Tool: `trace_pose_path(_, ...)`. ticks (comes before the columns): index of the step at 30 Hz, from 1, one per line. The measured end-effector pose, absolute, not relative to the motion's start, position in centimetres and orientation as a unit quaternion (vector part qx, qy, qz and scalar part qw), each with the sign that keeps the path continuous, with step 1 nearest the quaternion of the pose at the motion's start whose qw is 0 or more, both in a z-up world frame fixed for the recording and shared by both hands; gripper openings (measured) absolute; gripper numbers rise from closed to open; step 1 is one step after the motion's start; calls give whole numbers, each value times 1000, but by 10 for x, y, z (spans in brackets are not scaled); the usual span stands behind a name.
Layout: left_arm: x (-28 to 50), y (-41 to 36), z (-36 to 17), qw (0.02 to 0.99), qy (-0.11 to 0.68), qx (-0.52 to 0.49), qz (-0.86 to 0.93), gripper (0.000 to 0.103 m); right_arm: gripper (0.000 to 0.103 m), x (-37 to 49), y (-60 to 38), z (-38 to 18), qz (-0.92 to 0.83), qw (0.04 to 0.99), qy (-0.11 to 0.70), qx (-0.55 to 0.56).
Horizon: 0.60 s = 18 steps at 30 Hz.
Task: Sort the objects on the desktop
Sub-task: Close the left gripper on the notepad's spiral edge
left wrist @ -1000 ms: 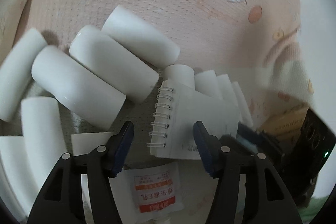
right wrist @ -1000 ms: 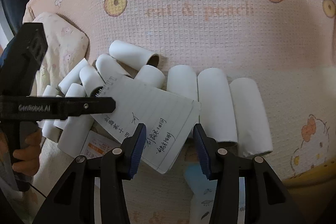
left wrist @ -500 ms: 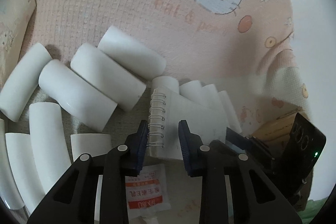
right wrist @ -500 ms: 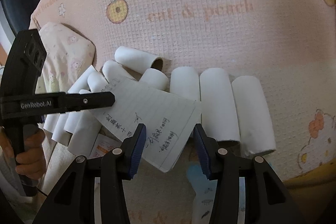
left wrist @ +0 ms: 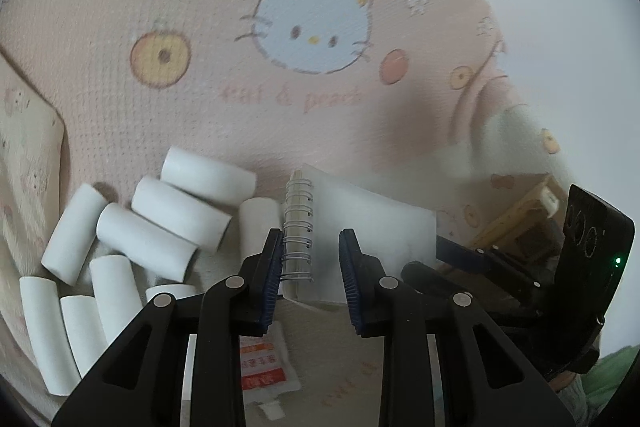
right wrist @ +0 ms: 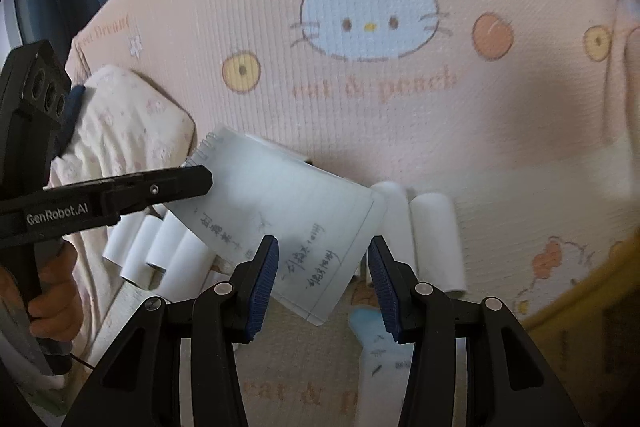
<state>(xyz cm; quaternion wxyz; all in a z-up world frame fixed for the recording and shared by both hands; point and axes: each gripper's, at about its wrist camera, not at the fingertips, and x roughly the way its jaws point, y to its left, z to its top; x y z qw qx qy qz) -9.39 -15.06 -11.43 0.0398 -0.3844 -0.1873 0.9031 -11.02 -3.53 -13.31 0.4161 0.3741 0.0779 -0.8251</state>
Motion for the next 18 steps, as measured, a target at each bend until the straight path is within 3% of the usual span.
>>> trace_pose_path(4,-86,-144,-99,51,-192,-368,908,29,44,-102,-21,-117,-835,407,63,365)
trace_pose_path(6,-80,-138,-90,47,-180,-359,915,23,44,-96,-14,-109,-839,401,62,362)
trace_pose_path(18,-36,-126,-61,71,-218,-330,915,17,44,-56,17,-83,-851,388,49,350)
